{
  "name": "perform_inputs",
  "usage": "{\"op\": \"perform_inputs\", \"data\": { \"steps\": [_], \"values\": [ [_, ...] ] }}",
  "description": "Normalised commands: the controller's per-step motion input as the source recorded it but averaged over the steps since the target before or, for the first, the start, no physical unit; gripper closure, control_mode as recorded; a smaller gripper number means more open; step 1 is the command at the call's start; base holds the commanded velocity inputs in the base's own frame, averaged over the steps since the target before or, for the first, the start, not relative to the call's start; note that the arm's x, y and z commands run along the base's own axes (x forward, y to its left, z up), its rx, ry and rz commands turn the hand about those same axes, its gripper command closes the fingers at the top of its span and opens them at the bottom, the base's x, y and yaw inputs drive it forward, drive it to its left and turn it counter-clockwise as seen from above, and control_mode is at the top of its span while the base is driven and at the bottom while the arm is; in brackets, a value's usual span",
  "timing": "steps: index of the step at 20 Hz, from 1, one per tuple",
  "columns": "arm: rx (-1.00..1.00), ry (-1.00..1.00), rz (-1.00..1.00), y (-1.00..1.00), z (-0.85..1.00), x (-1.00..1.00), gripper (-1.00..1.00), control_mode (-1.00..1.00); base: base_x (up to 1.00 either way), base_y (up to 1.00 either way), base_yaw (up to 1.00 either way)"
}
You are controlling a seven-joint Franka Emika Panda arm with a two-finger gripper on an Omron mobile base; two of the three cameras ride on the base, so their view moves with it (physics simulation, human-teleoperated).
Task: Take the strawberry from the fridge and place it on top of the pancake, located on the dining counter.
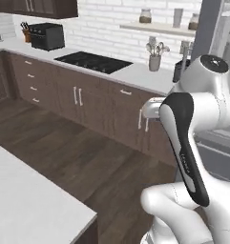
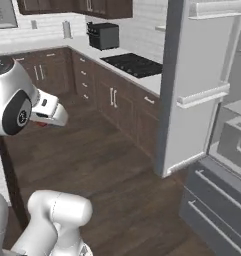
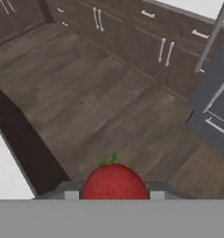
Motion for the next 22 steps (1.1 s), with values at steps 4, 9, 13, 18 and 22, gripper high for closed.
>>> {"op": "perform_inputs", "data": {
  "steps": [4,9,13,18,22],
  "values": [
    [0.00,0.00,0.00,0.00,0.00,0.00,1.00,1.00,-0.33,-0.06,0.98],
    [0.00,0.00,0.00,0.00,0.00,0.00,1.00,1.00,-0.49,-0.14,0.96],
    [0.00,0.00,0.00,0.00,0.00,0.00,1.00,1.00,-0.88,0.13,0.68],
    [0.00,0.00,0.00,0.00,0.00,0.00,1.00,1.00,-0.97,0.58,0.30],
    [0.00,0.00,0.00,0.00,0.00,0.00,1.00,1.00,-0.24,1.00,0.05]
  ]
}}
